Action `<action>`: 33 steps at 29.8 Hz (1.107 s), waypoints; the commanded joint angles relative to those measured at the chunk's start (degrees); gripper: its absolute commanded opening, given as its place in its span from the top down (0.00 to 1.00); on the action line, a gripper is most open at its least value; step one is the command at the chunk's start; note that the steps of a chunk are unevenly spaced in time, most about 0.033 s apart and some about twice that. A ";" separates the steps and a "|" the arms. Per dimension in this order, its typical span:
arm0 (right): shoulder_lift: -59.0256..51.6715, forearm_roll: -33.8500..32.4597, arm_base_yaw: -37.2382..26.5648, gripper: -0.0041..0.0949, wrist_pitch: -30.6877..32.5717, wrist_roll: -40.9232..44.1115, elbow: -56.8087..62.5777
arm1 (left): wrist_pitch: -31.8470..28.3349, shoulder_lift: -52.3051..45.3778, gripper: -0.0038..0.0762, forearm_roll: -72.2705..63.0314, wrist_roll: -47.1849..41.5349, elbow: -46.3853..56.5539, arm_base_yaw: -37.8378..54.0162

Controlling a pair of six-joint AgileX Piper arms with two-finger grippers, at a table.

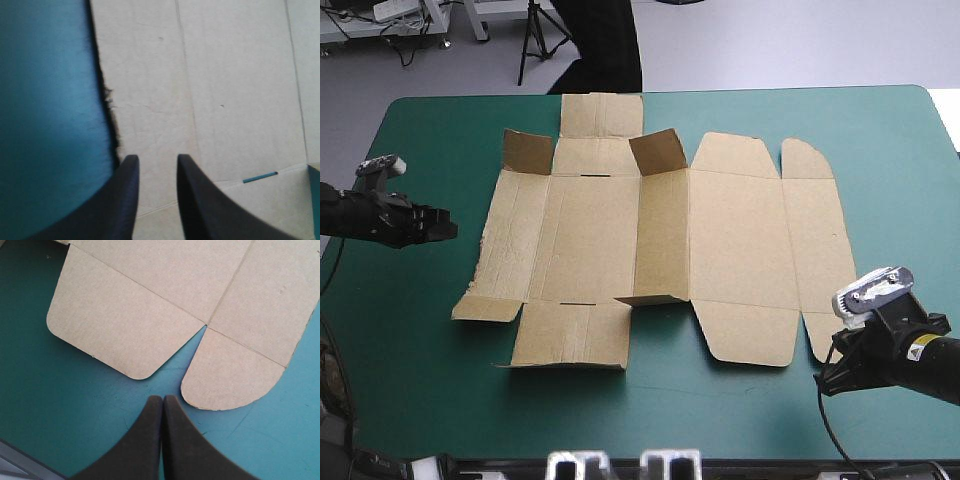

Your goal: Fold the box

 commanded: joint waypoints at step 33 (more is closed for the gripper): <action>-0.11 1.48 0.06 0.98 -2.30 -0.01 -1.27 | 5.04 19.44 0.29 -3.21 -1.07 -1.90 -13.57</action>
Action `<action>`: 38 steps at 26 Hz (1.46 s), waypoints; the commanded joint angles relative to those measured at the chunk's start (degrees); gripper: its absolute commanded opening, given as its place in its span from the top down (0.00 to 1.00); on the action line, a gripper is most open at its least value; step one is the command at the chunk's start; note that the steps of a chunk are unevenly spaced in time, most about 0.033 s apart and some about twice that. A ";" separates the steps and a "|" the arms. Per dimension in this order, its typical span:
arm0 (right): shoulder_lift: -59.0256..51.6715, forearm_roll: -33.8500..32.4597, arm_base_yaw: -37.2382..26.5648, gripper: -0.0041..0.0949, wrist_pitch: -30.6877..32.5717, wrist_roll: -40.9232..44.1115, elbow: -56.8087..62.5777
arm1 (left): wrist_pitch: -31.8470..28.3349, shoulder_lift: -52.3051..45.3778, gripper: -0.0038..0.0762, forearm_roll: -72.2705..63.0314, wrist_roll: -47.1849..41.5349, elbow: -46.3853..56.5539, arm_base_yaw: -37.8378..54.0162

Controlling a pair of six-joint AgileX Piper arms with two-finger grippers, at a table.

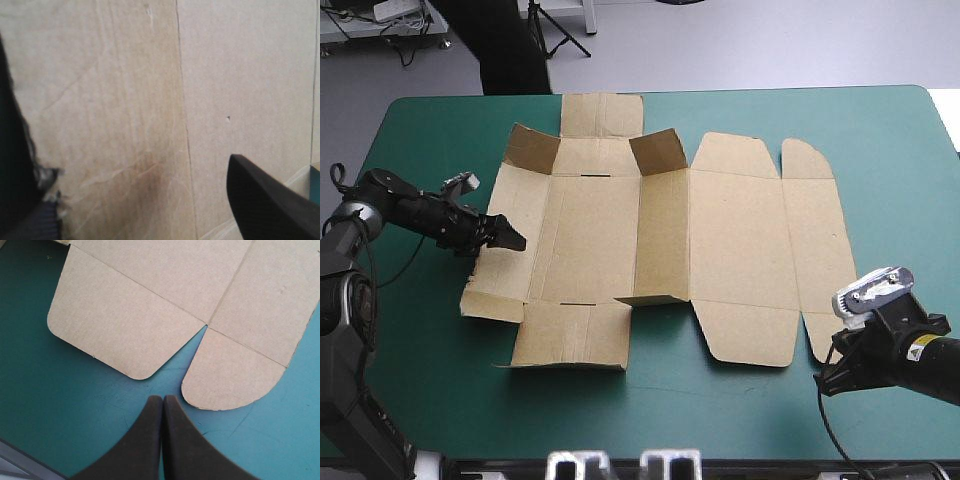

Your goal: Fold the box

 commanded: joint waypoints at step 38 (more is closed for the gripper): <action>8.84 -0.39 0.06 0.98 -12.67 -0.98 -19.13 | -29.41 -29.65 0.96 46.31 24.71 -12.86 -42.87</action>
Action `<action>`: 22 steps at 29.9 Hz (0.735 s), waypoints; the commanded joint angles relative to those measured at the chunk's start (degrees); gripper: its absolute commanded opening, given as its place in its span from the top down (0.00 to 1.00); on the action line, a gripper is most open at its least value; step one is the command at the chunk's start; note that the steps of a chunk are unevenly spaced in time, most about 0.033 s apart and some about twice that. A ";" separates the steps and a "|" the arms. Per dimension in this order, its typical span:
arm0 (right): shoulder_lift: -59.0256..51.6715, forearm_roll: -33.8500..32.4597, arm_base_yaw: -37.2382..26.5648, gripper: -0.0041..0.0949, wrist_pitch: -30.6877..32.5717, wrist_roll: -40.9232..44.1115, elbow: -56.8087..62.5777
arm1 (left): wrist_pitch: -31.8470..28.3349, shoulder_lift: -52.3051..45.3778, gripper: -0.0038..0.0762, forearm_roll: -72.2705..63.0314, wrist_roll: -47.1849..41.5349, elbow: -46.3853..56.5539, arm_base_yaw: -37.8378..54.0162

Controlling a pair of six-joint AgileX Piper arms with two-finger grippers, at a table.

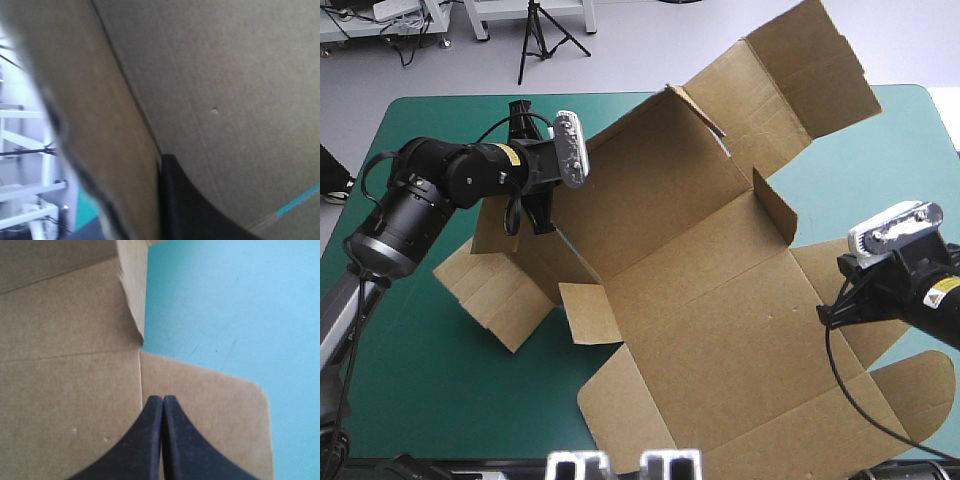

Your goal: Fold the box

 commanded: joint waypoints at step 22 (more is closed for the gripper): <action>20.82 0.59 0.06 0.98 0.75 -2.32 -30.24 | -12.92 -2.55 0.96 28.93 -17.81 -0.16 -8.18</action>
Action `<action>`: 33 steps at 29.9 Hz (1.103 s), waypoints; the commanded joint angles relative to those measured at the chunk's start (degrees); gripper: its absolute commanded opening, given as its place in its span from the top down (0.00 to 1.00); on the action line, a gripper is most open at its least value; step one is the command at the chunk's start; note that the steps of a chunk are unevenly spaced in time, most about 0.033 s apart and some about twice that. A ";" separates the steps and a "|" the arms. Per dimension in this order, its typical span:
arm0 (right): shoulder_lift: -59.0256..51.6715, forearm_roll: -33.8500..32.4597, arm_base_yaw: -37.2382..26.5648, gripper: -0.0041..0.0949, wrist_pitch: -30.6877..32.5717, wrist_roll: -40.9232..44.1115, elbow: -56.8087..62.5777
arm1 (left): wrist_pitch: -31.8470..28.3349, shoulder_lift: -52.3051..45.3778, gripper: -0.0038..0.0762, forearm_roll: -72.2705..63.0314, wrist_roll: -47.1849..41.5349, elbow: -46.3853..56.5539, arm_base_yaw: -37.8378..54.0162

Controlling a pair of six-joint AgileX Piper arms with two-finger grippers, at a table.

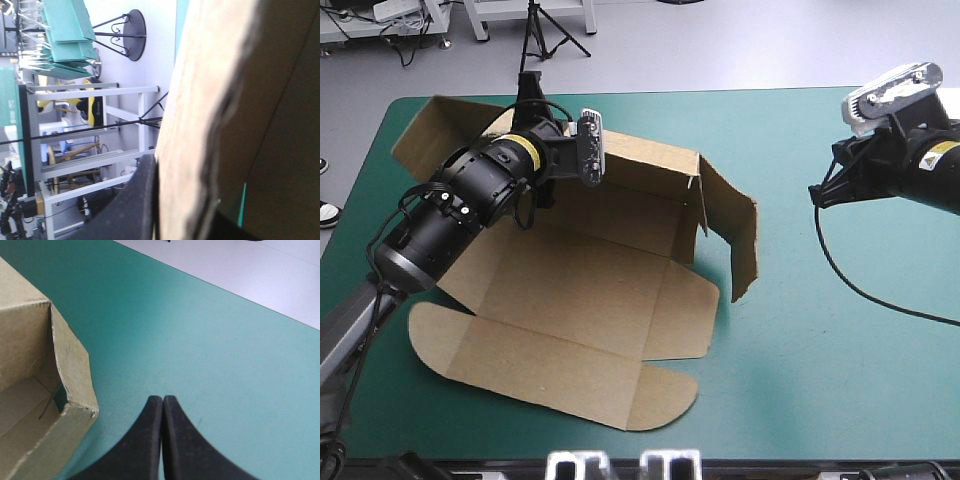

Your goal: Fold the box

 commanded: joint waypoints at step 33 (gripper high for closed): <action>4.02 3.20 -2.52 0.98 -2.08 -1.17 -2.09 | 7.79 3.37 0.96 22.89 -31.32 -3.91 -12.66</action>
